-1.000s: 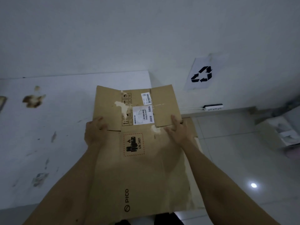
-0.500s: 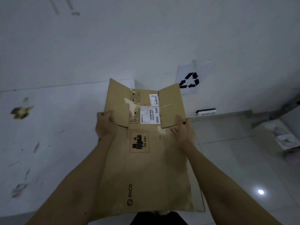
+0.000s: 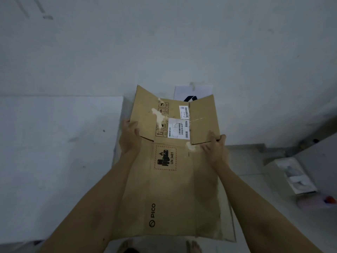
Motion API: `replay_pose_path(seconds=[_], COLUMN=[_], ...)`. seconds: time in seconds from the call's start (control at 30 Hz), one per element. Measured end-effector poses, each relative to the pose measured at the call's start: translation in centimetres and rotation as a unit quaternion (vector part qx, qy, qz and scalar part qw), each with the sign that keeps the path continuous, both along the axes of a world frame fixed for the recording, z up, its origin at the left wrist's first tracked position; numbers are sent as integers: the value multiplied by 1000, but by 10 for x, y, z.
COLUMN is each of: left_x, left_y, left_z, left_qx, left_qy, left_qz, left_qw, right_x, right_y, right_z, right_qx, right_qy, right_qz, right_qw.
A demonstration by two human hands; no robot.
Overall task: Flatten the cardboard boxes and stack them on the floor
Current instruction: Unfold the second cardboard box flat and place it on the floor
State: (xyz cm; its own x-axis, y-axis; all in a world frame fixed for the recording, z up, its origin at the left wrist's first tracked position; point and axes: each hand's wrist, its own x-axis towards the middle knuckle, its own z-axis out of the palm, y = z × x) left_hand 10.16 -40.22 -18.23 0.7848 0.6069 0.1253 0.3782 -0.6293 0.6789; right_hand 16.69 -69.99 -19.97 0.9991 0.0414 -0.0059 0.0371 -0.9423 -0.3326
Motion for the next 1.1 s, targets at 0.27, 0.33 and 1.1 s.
replay_pose_path(seconds=[0.27,0.33,1.1], left_x=[11,14,85], left_y=[-85,-94,-94], left_z=[-86,-130,-700], left_qx=[1,-13,6], left_qy=[33,45,36], left_qz=[78,93,70], left_qw=[996,995,997], right_x=[55,66,119], right_y=[-71,-81,-85], right_z=[-78,-121,-685], right_qx=[-13,22,1], right_qy=[19,40,84], right_qz=[48,63,41], right_qw=[999,997,996])
